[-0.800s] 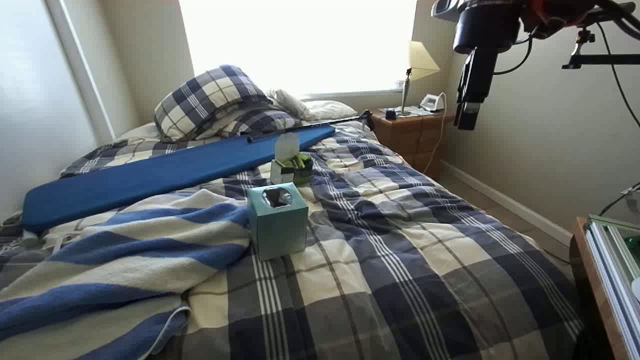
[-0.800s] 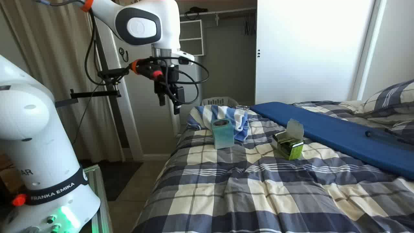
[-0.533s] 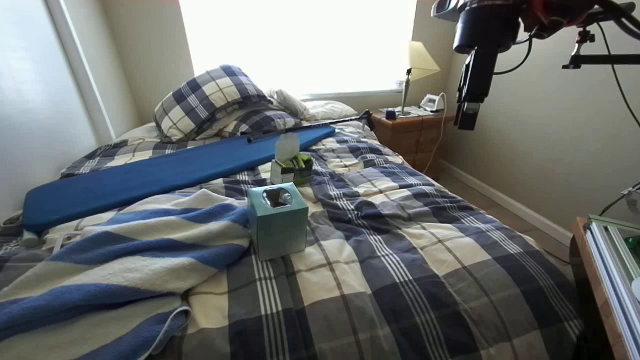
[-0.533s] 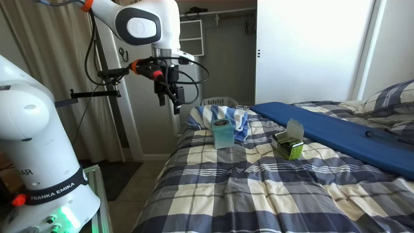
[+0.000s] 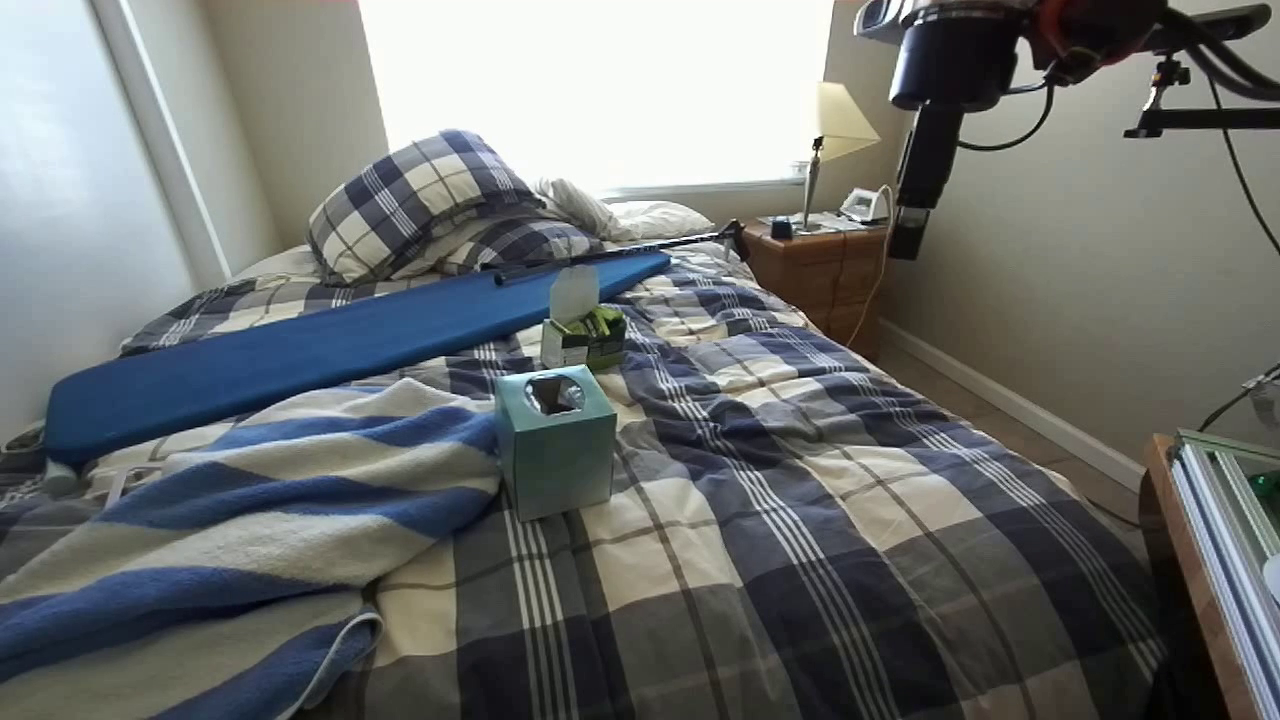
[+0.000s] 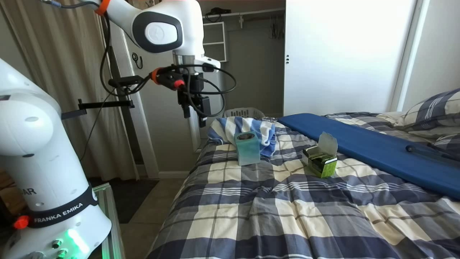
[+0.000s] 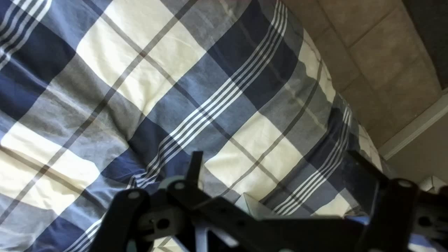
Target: Move the blue box to the right
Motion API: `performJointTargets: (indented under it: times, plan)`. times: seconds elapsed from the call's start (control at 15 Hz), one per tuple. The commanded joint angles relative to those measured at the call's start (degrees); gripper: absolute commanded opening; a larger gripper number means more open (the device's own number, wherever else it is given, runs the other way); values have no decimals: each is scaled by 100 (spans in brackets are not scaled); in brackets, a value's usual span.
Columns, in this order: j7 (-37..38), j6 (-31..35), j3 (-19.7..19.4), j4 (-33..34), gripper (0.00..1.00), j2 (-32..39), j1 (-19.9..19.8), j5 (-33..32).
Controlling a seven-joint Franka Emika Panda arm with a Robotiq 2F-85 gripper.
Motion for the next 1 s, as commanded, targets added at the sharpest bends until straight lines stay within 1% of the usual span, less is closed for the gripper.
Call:
performJointTargets:
  times: [0.0,0.13,0.33,0.53,0.6,0.67,0.73,0.93]
  plan:
    - [262,707,31,499,100,962,-110,187]
    - [482,1105,47,790,100,1471,-100,336]
    - [691,1478,130,1360,100,2252,72,1010]
    - [1032,1383,389,2010,100,2865,125,1762]
    - [1322,1464,499,2193,100,3056,89,1830]
    - [1487,1412,584,2377,100,3228,61,1895]
    - [1803,1464,654,2536,100,3420,31,1848]
    - [2363,1522,744,2963,100,3946,-27,1780]
